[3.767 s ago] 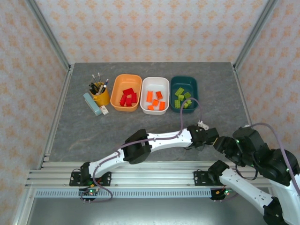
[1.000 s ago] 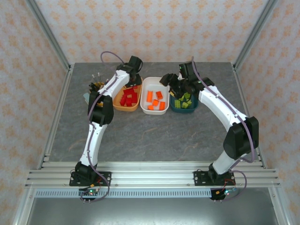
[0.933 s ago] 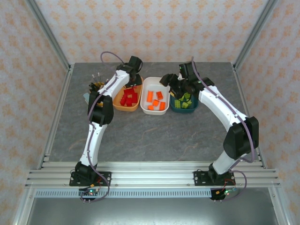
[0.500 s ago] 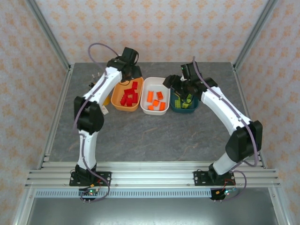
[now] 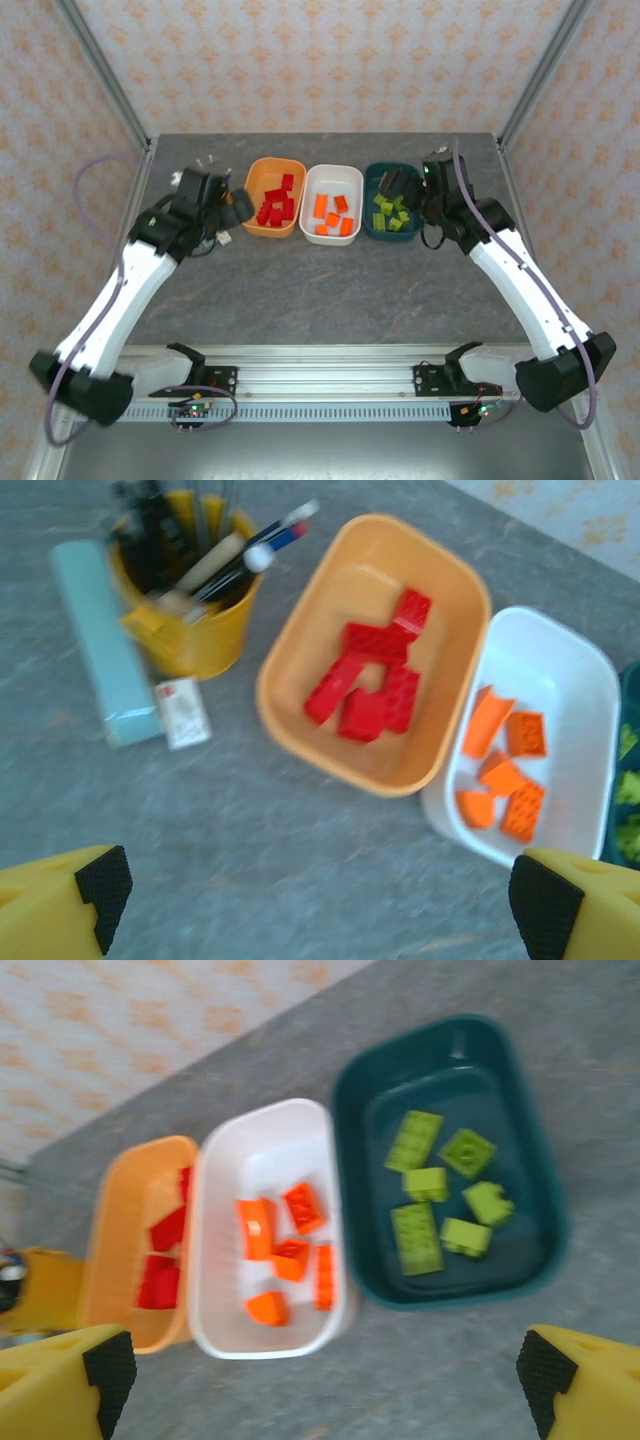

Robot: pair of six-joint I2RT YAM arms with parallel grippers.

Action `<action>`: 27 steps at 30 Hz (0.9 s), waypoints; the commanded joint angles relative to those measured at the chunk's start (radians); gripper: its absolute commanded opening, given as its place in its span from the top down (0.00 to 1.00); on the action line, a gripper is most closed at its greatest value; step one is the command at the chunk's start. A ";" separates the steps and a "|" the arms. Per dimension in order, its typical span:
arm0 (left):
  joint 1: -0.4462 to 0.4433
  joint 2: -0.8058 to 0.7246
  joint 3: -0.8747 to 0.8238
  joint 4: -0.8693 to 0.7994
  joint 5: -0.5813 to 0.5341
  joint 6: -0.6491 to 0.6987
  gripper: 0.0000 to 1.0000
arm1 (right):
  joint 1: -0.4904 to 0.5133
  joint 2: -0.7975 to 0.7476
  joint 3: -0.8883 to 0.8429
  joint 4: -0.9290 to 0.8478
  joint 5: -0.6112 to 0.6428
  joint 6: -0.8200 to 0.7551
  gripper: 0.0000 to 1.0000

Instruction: Sort the legos into containers by color

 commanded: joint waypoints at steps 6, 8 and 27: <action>0.004 -0.259 -0.130 -0.212 -0.411 0.027 0.01 | -0.005 -0.139 -0.125 -0.118 0.578 -0.045 0.00; 0.006 -0.264 -0.174 -0.198 -0.571 0.014 0.00 | -0.005 -0.154 -0.196 -0.050 0.703 -0.067 0.00; 0.174 0.186 -0.726 1.197 -0.283 0.546 0.00 | -0.176 0.100 -0.815 1.151 0.386 -0.534 0.00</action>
